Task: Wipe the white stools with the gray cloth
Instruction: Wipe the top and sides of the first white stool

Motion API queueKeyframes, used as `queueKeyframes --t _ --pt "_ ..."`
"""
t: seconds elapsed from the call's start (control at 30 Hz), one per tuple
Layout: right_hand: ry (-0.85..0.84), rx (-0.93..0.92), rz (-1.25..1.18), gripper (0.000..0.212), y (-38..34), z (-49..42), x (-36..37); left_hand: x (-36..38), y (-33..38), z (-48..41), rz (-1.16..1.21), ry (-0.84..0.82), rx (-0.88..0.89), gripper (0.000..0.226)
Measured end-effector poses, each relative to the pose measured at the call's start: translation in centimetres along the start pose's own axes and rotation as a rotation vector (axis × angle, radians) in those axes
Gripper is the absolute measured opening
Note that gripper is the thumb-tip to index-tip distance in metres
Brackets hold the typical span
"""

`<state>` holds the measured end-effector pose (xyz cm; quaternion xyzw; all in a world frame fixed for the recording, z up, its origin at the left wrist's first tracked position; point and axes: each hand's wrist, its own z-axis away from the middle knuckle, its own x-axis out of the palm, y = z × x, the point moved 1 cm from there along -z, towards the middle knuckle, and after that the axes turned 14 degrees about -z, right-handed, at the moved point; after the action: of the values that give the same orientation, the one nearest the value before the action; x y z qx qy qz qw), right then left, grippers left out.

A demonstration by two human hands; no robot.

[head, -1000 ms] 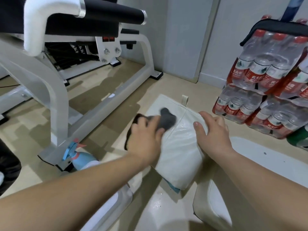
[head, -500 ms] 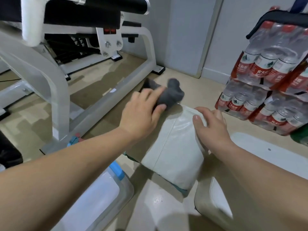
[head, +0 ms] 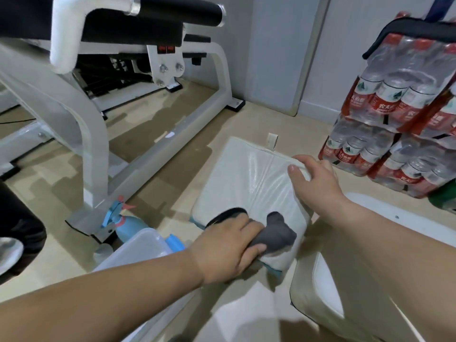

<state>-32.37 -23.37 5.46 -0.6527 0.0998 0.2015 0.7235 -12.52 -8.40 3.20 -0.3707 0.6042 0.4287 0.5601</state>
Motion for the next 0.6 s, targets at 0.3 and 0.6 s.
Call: queueKeyframes --t 0.3,0.6 --pt "0.099 0.266 -0.643 0.023 -0.6 0.3 -1.3 -4.1 -0.2 -11.2 -0.155 0.213 -0.323 0.054" --pt "0.023 0.351 -0.723 0.021 0.8 0.5 -2.5 -0.8 5.1 -8.3 -0.177 0.207 -0.011 0.046"
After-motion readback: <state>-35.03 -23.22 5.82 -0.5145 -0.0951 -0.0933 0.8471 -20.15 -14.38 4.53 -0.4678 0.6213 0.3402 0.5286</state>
